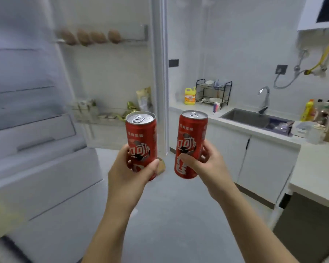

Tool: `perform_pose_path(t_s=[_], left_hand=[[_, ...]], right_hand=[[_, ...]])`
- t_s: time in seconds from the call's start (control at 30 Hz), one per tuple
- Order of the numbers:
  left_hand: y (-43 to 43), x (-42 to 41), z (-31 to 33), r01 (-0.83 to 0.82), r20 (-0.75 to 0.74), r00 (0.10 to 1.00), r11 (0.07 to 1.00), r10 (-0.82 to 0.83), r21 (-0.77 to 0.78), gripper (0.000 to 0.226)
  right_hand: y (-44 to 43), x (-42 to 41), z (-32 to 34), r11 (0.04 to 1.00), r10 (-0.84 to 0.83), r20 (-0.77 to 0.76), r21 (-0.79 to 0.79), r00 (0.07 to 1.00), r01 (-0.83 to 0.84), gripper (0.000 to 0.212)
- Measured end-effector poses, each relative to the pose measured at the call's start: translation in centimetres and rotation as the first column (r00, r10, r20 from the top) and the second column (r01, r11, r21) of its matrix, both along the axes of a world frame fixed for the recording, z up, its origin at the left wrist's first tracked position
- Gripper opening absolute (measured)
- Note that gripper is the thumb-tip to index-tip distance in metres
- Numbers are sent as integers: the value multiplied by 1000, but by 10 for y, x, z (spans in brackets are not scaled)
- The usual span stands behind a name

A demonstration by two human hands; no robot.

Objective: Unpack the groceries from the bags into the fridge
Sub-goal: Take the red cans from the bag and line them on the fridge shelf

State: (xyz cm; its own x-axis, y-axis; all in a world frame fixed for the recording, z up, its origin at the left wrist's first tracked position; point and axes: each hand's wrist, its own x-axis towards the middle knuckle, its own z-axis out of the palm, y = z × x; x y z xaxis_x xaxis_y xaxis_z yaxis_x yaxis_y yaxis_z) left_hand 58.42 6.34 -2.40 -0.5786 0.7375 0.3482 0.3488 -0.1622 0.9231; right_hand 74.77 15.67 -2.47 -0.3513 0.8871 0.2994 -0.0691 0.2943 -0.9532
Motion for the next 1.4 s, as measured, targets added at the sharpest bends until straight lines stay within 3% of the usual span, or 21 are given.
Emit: perform_pose_path(t_s=[0.23,0.5,0.9,1.4], left_hand=[[-62,-7,5,-369,101,926,928,364,42,47],[-116,-22,16,-617,24,786,783,617,76,62],[-153,-38,16,-714,-17,695,693,719,100,66],[-111,-73,27,-729,-53,676,678,735,97,68]], right_hand=[[-13,-58,10,922,381,23,58,924,-382,46],[-50,-98,20,813,578,-24,94,815,-574,46],[-74,-131,23,766,642,-74,97,763,-635,43],[-31,-174,43,714,694,-24,149,719,-684,42]])
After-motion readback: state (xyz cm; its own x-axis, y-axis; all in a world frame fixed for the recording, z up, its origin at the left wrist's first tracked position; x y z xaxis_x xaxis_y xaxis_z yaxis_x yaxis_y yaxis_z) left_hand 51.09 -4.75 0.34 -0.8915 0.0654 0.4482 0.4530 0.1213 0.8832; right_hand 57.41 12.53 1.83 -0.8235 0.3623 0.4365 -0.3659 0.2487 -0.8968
